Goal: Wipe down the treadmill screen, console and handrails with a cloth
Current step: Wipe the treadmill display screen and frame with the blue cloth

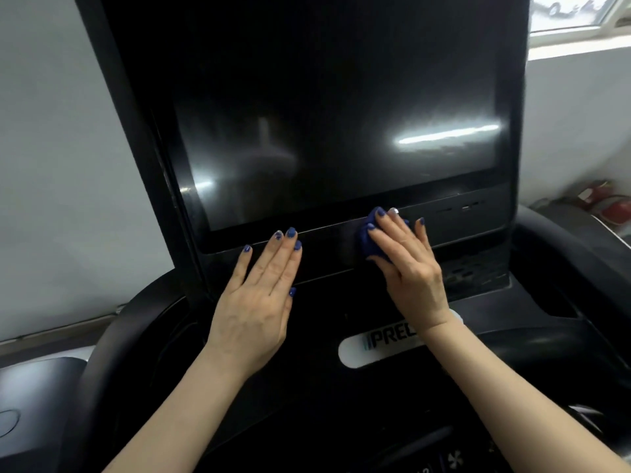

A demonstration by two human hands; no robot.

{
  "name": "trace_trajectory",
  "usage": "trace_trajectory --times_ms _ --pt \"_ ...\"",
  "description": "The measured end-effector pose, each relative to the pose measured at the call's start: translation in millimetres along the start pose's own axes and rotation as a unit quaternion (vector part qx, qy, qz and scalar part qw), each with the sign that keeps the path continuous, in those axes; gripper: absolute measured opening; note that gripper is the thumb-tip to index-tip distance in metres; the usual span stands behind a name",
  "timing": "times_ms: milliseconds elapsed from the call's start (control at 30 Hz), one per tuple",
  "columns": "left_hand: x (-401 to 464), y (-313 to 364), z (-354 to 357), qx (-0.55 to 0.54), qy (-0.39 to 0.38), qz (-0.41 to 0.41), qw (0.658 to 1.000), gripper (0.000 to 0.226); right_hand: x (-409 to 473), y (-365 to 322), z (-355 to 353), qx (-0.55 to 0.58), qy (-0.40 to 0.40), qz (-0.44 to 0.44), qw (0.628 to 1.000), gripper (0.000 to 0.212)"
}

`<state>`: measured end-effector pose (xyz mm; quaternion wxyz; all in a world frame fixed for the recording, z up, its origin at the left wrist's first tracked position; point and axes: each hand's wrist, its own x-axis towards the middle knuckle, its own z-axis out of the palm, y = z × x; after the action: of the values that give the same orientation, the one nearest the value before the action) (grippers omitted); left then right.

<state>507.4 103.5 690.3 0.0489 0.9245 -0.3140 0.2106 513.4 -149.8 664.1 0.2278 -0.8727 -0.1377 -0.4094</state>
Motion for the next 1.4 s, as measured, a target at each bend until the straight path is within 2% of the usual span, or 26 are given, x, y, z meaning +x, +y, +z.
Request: trace_trajectory --times_ms 100,267,433,633,767,867,967,1133,1300,1400 --pt "-0.8 -0.9 1.3 0.005 0.005 0.004 1.0 0.059 -0.4 -11.9 8.0 0.02 0.027 0.036 0.999 0.031" --pt "-0.5 -1.1 1.6 0.013 -0.002 0.005 1.0 0.059 6.2 -1.1 -0.4 -0.002 -0.023 -0.046 0.999 0.031" --pt "-0.6 1.3 -1.9 0.014 -0.006 -0.001 1.0 0.059 -4.3 16.3 -7.6 0.025 0.043 0.069 0.996 0.032" --pt "16.8 22.8 1.8 -0.001 0.002 0.016 1.0 0.06 -6.1 13.9 -7.6 0.019 0.027 0.056 0.998 0.038" --pt "40.0 41.6 11.9 -0.01 0.005 0.034 0.999 0.059 -4.7 28.2 -17.7 -0.001 0.001 0.019 1.0 0.033" --pt "41.6 40.7 15.3 -0.008 0.009 0.032 0.999 0.059 -9.1 50.0 -28.7 -0.005 0.041 0.068 0.997 0.032" --pt "41.7 39.0 16.2 0.003 0.013 0.04 0.999 0.058 -8.8 42.7 -24.9 0.021 0.064 0.108 0.992 0.032" --pt "41.6 40.0 17.3 0.014 0.011 0.039 0.999 0.057 -3.3 44.1 -28.0 0.002 -0.001 0.009 1.0 0.031" --pt "41.9 43.3 15.9 0.01 0.009 0.029 1.0 0.058 -8.1 60.7 -36.3 0.016 0.049 0.09 0.995 0.032" --pt "46.6 51.9 16.5 0.005 0.015 0.023 1.0 0.058 -3.0 42.9 -26.8 0.034 0.027 0.067 0.997 0.033"
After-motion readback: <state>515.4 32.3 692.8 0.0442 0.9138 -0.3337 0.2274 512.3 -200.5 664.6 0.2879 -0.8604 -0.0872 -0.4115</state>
